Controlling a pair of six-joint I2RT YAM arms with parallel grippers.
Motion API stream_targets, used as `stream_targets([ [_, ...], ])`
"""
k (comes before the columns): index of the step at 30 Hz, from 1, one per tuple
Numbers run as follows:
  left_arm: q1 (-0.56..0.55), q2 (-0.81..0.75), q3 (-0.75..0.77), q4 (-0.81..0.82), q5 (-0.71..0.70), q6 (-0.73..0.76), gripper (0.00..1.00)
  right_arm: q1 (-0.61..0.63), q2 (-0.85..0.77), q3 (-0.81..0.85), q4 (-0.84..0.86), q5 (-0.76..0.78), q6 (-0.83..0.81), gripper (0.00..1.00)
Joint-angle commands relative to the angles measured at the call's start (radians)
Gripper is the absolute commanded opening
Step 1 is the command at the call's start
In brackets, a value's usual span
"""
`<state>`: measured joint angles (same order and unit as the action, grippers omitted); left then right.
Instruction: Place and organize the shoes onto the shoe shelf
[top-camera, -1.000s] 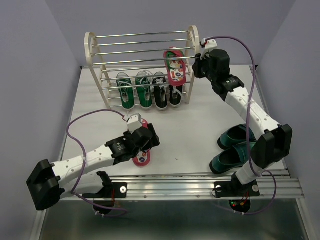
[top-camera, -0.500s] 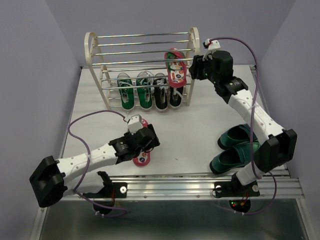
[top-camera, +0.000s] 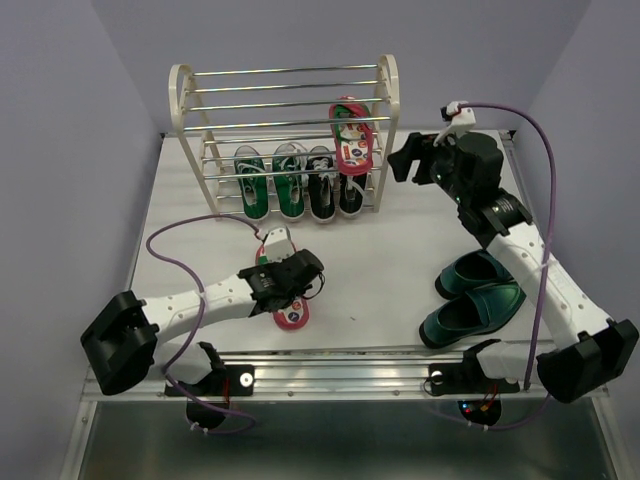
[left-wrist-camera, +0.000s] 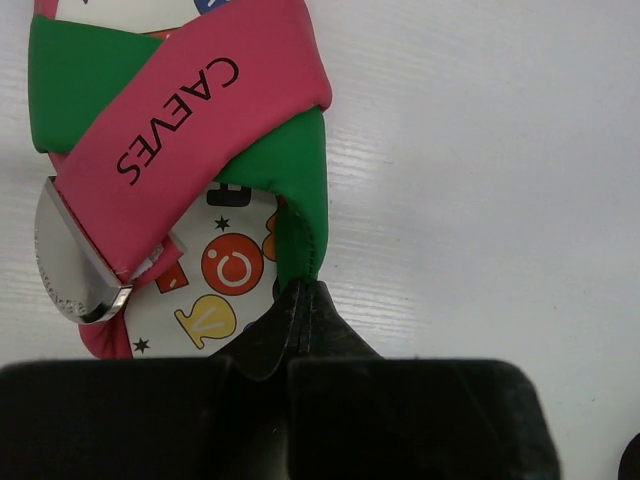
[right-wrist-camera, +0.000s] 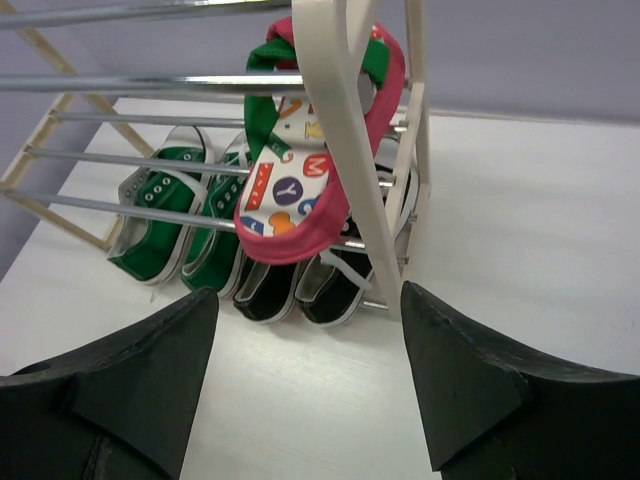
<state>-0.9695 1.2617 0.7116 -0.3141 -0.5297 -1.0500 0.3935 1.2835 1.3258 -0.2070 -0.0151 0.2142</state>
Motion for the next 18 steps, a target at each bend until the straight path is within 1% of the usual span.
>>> stream_targets([
  [1, -0.014, -0.036, 0.046, -0.052, -0.081, -0.001, 0.00, 0.002, -0.104, -0.091, 0.035, -0.020, 0.054, 0.79],
  [3, -0.027, -0.056, 0.058, -0.071, -0.096, 0.022, 0.00, 0.002, -0.165, -0.128, 0.035, -0.016, 0.059, 0.79],
  [6, -0.077, -0.113, 0.089, -0.098, -0.138, 0.085, 0.00, 0.002, -0.235, -0.187, 0.037, 0.000, 0.066, 0.80],
  [9, -0.126, -0.168, 0.139, -0.092, -0.190, 0.210, 0.00, 0.002, -0.288, -0.241, 0.035, 0.010, 0.077, 0.80],
  [11, -0.147, -0.179, 0.175, -0.088, -0.226, 0.243, 0.00, 0.002, -0.308, -0.255, 0.034, 0.038, 0.071, 0.80],
  [12, -0.147, -0.185, 0.184, -0.062, -0.239, 0.274, 0.00, 0.002, -0.317, -0.261, 0.032, 0.043, 0.064, 0.79],
  [13, -0.149, -0.191, 0.193, -0.048, -0.256, 0.342, 0.00, 0.002, -0.332, -0.264, 0.028, 0.058, 0.062, 0.78],
  [17, -0.153, -0.194, 0.264, -0.005, -0.298, 0.456, 0.00, 0.002, -0.355, -0.267, 0.024, 0.081, 0.053, 0.78],
  [18, -0.153, -0.194, 0.288, 0.035, -0.308, 0.522, 0.00, 0.002, -0.357, -0.269, 0.024, 0.084, 0.050, 0.77],
])
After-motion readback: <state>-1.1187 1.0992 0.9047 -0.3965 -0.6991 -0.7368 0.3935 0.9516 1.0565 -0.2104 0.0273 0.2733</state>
